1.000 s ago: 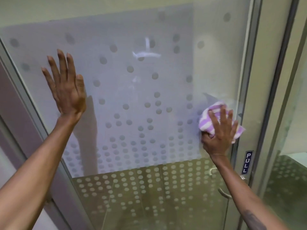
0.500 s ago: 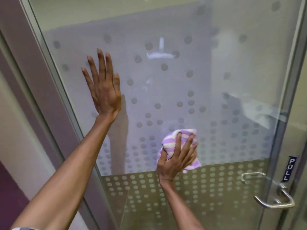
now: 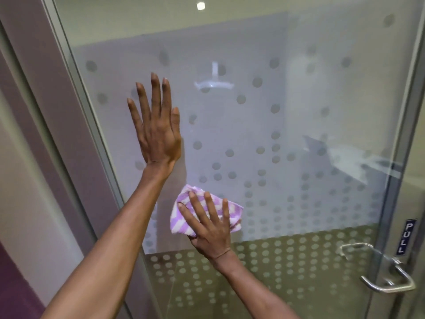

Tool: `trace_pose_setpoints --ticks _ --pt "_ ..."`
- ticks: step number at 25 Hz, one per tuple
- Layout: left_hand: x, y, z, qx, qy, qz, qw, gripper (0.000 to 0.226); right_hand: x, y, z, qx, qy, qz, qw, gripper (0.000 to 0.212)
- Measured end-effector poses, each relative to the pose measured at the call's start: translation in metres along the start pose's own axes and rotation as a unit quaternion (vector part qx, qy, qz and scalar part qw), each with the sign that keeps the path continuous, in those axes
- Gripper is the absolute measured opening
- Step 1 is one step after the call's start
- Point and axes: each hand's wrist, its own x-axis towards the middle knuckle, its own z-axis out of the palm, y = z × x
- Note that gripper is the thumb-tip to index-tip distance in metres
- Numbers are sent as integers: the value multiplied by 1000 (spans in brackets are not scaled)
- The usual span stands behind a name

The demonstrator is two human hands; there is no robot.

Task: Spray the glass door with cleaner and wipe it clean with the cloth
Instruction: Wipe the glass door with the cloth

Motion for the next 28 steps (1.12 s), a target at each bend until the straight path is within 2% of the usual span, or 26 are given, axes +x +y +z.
trace_pose_setpoints --ticks 2,5,10,12,15,18,23,26,28 --pt "0 -1 1 0 4 2 1000 52 21 23 -13 -11 29 35 999 61" --pt "0 0 1 -1 4 3 1000 53 40 84 -36 -37 103 162 981 64" --pt "-1 1 2 -8 5 -6 1000 53 42 195 -83 -47 194 390 899 63" --pt "0 2 1 -10 3 -10 1000 54 56 226 -98 -25 223 432 874 64" --pt "0 6 -2 -12 -2 -17 1000 54 94 254 -116 -4 246 459 854 64" --pt "0 8 -2 -10 0 -21 1000 54 158 270 -135 -7 258 436 862 63" --pt "0 6 -2 -11 1 -23 1000 53 284 242 -150 -53 244 308 918 64" --pt "0 8 -3 -16 -1 -23 1000 54 286 184 -127 -63 196 179 962 63" --pt "0 7 -3 -15 -1 -22 1000 54 245 145 -103 -46 133 71 987 67"
